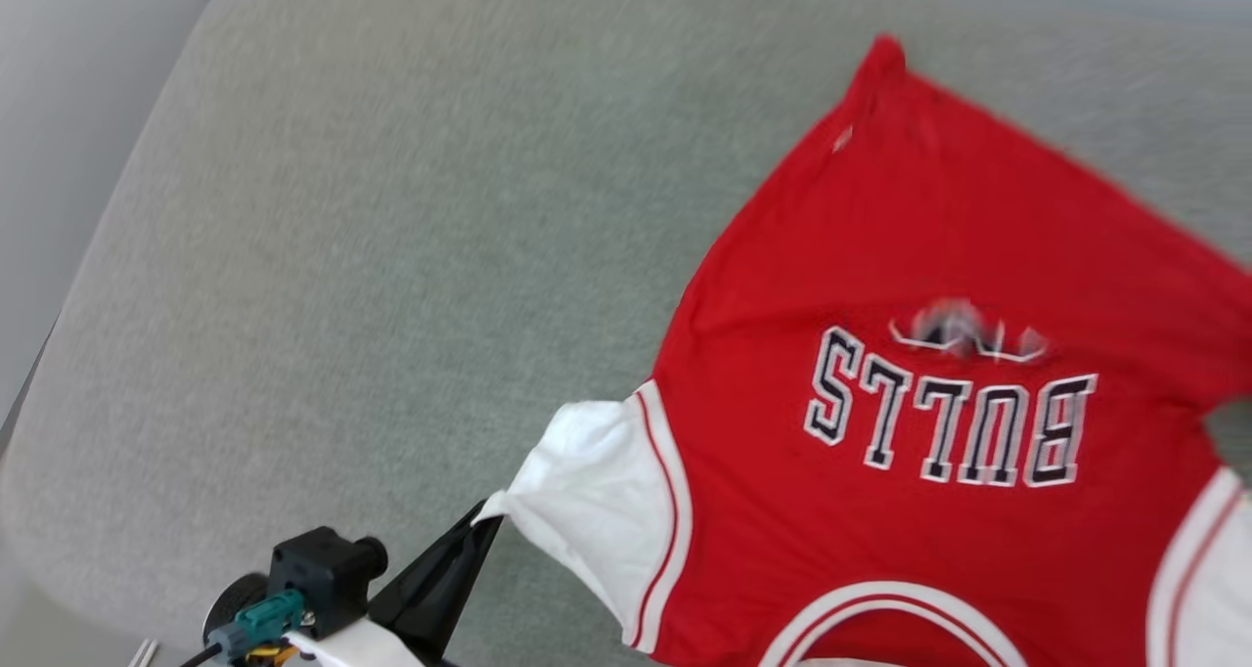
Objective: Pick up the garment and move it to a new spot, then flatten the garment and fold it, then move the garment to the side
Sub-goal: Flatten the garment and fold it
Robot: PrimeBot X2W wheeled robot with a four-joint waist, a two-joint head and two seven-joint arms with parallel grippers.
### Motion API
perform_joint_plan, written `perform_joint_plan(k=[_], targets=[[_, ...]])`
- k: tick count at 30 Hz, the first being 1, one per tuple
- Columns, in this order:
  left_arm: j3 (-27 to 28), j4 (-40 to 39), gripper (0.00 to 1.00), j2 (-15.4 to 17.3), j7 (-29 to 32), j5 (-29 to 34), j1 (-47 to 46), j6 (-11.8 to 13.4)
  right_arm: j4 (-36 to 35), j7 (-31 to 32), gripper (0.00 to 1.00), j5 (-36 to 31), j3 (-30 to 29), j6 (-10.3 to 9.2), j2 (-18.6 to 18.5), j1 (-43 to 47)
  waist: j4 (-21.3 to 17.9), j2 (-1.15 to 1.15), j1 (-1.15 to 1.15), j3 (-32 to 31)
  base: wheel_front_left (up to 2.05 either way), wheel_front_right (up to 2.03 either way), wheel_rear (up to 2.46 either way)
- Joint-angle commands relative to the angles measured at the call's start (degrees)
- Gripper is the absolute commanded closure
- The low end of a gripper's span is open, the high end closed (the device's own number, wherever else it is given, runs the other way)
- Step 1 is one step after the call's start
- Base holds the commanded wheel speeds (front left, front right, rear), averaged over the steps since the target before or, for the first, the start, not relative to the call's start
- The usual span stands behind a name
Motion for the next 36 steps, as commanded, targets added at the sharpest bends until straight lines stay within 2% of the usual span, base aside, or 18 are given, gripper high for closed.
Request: perform_joint_plan(k=[1,9,14,19,26,27,28,29,36], targets=[[0.37,0.19,1.0,0.09,-0.38,-0.52,1.16,0.38,-1.15,-1.29,1.0,0.96,-0.16,-0.02,-0.29,3.1,-4.33,0.0,0.0,-5.35,0.0,0.0,0.0],[1.27,1.72,1.0,0.63,-1.54,-2.27,4.62,1.45,-9.25,-5.9,1.0,5.7,-4.36,-0.02,0.65,21.02,-7.96,0.0,0.0,-10.98,0.0,0.0,0.0],[1.49,2.67,1.0,-0.07,-2.51,-3.02,5.69,2.08,-13.31,-7.41,1.0,5.66,-8.47,-0.02,3.69,30.31,-9.5,0.0,0.0,-12.9,0.0,0.0,0.0],[1.52,3.47,1.0,-1.26,-3.49,-3.63,5.67,2.26,-14.68,-8.62,1.0,4.91,-10.01,-0.02,6.87,36.18,-10.37,0.0,0.0,-13.72,0.0,0.0,0.0],[1.57,4.17,1.0,-2.41,-4.39,-3.83,5.53,2.72,-15.51,-9.95,1.0,3.71,-9.81,-0.02,9.5,38.25,-11.04,0.0,0.0,-14.36,0.0,0.0,0.0],[1.47,4.14,1.0,-2.47,-4.38,-3.78,5.5,2.72,-15.77,-10.46,0.28,3.56,-9.64,-0.02,9.69,37.96,-11.06,0.0,0.0,-14.4,0.0,0.0,0.0],[1.47,4.14,1.0,-2.47,-4.38,-3.78,5.5,2.72,-15.77,-10.46,0.28,3.56,-9.64,-0.02,9.69,37.96,-11.06,0.0,0.0,-14.4,0.0,0.0,0.0],[1.39,4.08,1.0,-2.52,-4.37,-3.74,5.46,2.71,-15.86,-10.71,0.0,3.55,-9.62,-0.02,9.84,37.69,-11.06,0.0,0.0,-14.4,0.0,0.0,0.0],[1.3,2.96,1.0,-1.96,-4.45,-3.38,6.08,3.11,-20.98,-10.46,0.0,5.28,-8.56,-0.01,7.31,34.1,-10.32,0.0,0.0,-14.06,0.0,0.0,0.0]])
